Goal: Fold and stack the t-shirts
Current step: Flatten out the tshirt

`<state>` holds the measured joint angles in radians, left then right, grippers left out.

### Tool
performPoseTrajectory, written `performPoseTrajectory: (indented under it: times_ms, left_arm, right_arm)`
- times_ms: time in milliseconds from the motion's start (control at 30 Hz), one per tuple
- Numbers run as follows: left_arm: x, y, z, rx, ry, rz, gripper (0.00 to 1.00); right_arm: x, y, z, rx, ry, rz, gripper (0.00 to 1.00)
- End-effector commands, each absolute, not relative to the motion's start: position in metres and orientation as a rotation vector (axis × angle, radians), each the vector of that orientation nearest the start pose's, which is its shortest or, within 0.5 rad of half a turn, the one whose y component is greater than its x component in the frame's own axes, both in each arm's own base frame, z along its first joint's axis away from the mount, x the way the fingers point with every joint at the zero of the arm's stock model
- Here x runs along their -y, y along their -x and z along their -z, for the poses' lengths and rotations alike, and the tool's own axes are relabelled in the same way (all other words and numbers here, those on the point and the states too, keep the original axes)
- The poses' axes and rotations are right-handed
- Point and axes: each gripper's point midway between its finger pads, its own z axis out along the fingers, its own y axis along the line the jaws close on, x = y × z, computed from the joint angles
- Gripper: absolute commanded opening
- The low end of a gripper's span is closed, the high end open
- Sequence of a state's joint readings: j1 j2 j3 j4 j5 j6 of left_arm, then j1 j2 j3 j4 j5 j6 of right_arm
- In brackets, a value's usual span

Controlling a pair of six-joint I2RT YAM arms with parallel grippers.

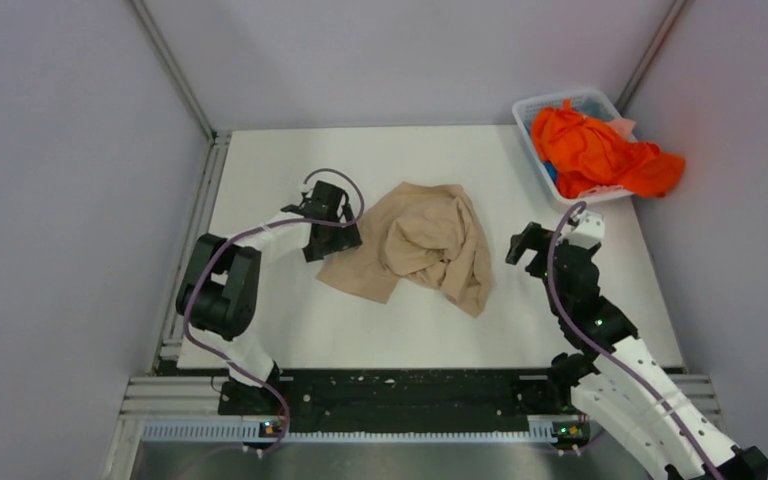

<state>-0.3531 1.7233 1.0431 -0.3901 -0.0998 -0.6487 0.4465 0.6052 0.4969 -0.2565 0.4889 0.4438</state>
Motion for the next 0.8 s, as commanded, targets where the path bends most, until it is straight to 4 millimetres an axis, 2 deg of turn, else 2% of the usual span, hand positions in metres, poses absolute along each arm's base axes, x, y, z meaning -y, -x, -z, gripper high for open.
performPoseTrajectory:
  times_ms: [0,233,433,533,633,767]
  left_arm:
    - [0.123,-0.319,-0.012,-2.726,0.420,0.005,0.96]
    - [0.111,-0.287,-0.021,-2.720,0.458,-0.023,0.94]
    - [0.116,-0.265,-0.020,-2.713,0.460,0.078,0.93]
    - [0.122,-0.269,-0.015,-2.703,0.461,0.121,0.91]
    - [0.127,-0.281,-0.009,-2.699,0.466,0.112,0.88]
    - [0.149,-0.294,-0.004,-2.720,0.405,0.138,0.80]
  right_arm:
    - [-0.057,-0.269,-0.188,-1.823,-0.341,-0.181,0.99]
    - [-0.061,-0.272,-0.176,-1.896,-0.333,-0.154,0.99]
    - [-0.065,-0.275,-0.172,-1.920,-0.325,-0.161,0.99]
    - [-0.066,-0.275,-0.171,-1.921,-0.323,-0.167,0.99]
    - [-0.067,-0.275,-0.170,-1.926,-0.317,-0.173,0.99]
    - [-0.065,-0.275,-0.169,-1.924,-0.323,-0.160,0.99]
